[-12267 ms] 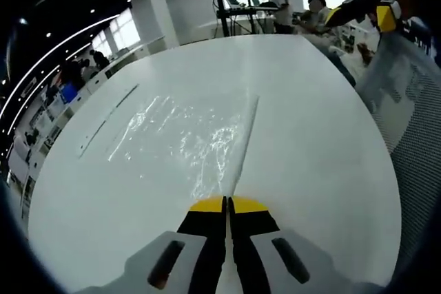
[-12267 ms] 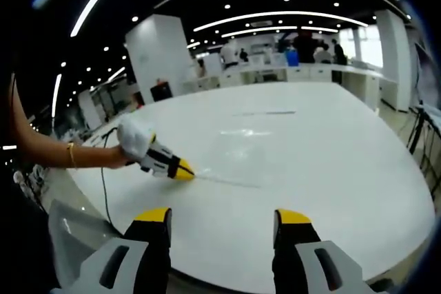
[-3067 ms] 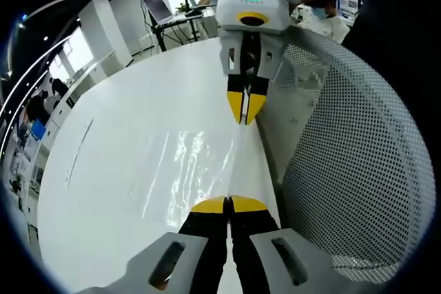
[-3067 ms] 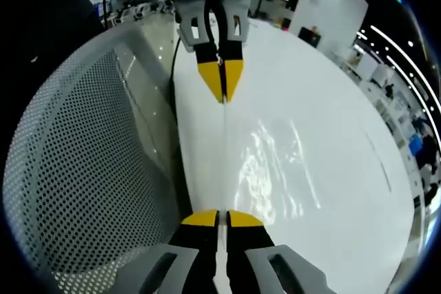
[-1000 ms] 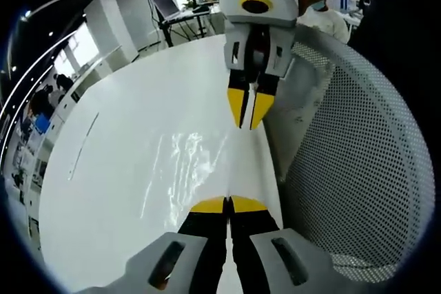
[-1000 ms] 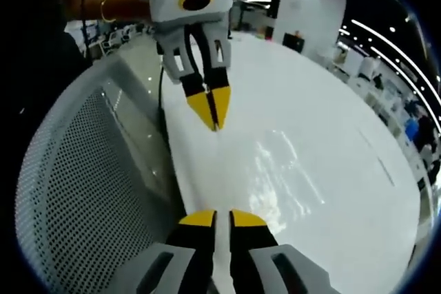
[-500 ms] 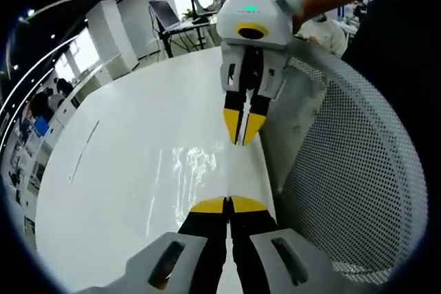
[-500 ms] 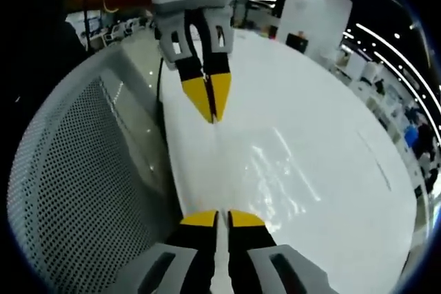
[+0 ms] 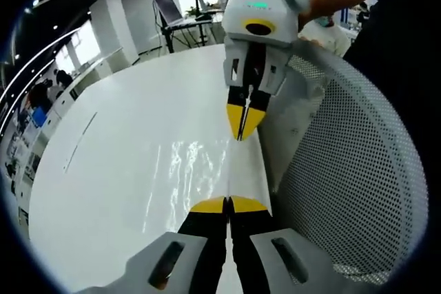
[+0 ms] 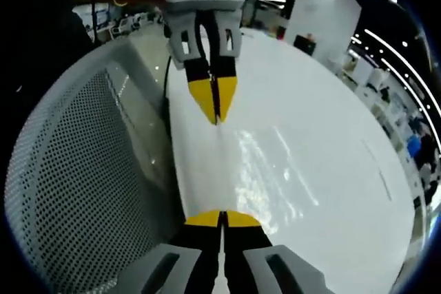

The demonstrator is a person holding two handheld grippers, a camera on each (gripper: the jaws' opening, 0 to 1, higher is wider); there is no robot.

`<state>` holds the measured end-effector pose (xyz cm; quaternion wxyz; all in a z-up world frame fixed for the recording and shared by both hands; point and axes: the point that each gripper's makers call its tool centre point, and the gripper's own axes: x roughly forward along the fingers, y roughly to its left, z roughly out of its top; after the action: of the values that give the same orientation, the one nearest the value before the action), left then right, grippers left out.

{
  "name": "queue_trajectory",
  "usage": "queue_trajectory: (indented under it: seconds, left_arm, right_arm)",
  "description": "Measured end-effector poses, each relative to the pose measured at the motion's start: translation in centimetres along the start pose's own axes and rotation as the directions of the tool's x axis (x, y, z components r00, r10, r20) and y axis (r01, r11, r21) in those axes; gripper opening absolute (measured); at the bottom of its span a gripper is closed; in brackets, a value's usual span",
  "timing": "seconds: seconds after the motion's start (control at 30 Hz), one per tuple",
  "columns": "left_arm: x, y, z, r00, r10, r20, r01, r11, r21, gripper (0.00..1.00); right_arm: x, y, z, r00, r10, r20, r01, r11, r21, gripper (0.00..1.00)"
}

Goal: Open the resealable bag by pulling the two sides of the seal apart until the entire bag opening is separated and visibly accessible.

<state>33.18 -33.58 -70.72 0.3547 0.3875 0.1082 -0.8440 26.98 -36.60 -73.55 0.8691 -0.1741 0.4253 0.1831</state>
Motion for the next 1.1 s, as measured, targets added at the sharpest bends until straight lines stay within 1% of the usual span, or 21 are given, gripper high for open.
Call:
queue_trajectory:
  seconds: [0.1, 0.17, 0.27, 0.33, 0.43, 0.47, 0.53, 0.57, 0.63, 0.8, 0.83, 0.87, 0.93, 1.1]
  left_arm:
    - [0.4, -0.3, -0.8, 0.999, -0.015, -0.028, 0.015, 1.000, -0.023, 0.00]
    - [0.6, -0.6, -1.3, 0.998, -0.023, -0.050, 0.022, 1.000, -0.017, 0.00]
    - [0.5, -0.4, -1.2, 0.999, -0.013, -0.050, 0.012, 1.000, -0.017, 0.00]
    - [0.2, -0.1, -1.0, 0.999, -0.007, -0.038, 0.006, 0.999, -0.035, 0.02]
    - [-0.1, 0.2, -0.6, 1.000, -0.002, -0.029, 0.001, 0.999, -0.048, 0.11]
    - [-0.3, 0.5, -0.4, 1.000, 0.010, -0.022, -0.011, 0.999, -0.047, 0.13]
    - [-0.5, 0.8, -0.1, 1.000, 0.018, -0.009, -0.018, 0.998, -0.052, 0.15]
    - [-0.7, 1.0, 0.3, 1.000, 0.013, 0.018, -0.011, 0.997, -0.081, 0.17]
    - [-0.9, 1.6, 0.5, 0.999, 0.033, 0.033, -0.029, 0.993, -0.112, 0.17]
    - [-0.9, 2.0, 1.3, 0.998, 0.044, 0.052, -0.037, 0.992, -0.124, 0.15]
    - [-0.7, 2.1, 1.4, 0.998, 0.047, 0.050, -0.041, 0.992, -0.119, 0.16]
    - [-0.5, 2.2, 1.3, 0.998, 0.055, 0.031, -0.052, 0.994, -0.094, 0.16]
    - [0.0, 2.2, 1.2, 0.999, 0.051, 0.009, -0.050, 0.996, -0.075, 0.15]
    - [1.3, 1.3, 2.1, 1.000, 0.013, 0.005, -0.013, 0.998, -0.054, 0.14]
  right_arm:
    - [0.0, 0.2, 0.1, 1.000, 0.010, -0.013, -0.010, 0.999, -0.032, 0.00]
    - [0.0, 0.3, 0.1, 1.000, 0.013, -0.019, -0.014, 0.999, -0.053, 0.00]
    - [0.0, 0.3, 0.1, 0.999, 0.016, -0.033, -0.018, 0.997, -0.077, 0.00]
    - [-0.1, 0.3, 0.1, 0.999, 0.015, -0.034, -0.018, 0.996, -0.084, 0.00]
    - [-0.1, 0.3, 0.2, 0.999, 0.017, -0.026, -0.020, 0.996, -0.088, 0.00]
    - [-0.1, 0.3, 0.2, 0.999, 0.017, -0.028, -0.020, 0.996, -0.090, 0.00]
    - [-0.1, 0.3, 0.1, 0.999, 0.019, -0.035, -0.022, 0.995, -0.099, 0.00]
    - [-0.1, 0.3, 0.0, 0.999, 0.019, -0.039, -0.023, 0.994, -0.107, 0.00]
    - [-0.2, 0.3, 0.0, 0.999, 0.019, -0.043, -0.023, 0.993, -0.112, 0.00]
    - [-0.3, 0.2, 0.0, 0.999, 0.017, -0.046, -0.023, 0.991, -0.129, 0.00]
    - [-0.3, 0.2, 0.1, 0.999, 0.016, -0.047, -0.022, 0.991, -0.133, 0.00]
    - [-0.3, 0.2, 0.1, 0.999, 0.015, -0.050, -0.021, 0.990, -0.138, 0.00]
    - [-0.3, 0.2, 0.1, 0.999, 0.015, -0.053, -0.022, 0.989, -0.148, 0.00]
    - [-0.4, 0.2, 0.2, 0.998, 0.011, -0.061, -0.021, 0.985, -0.170, 0.00]
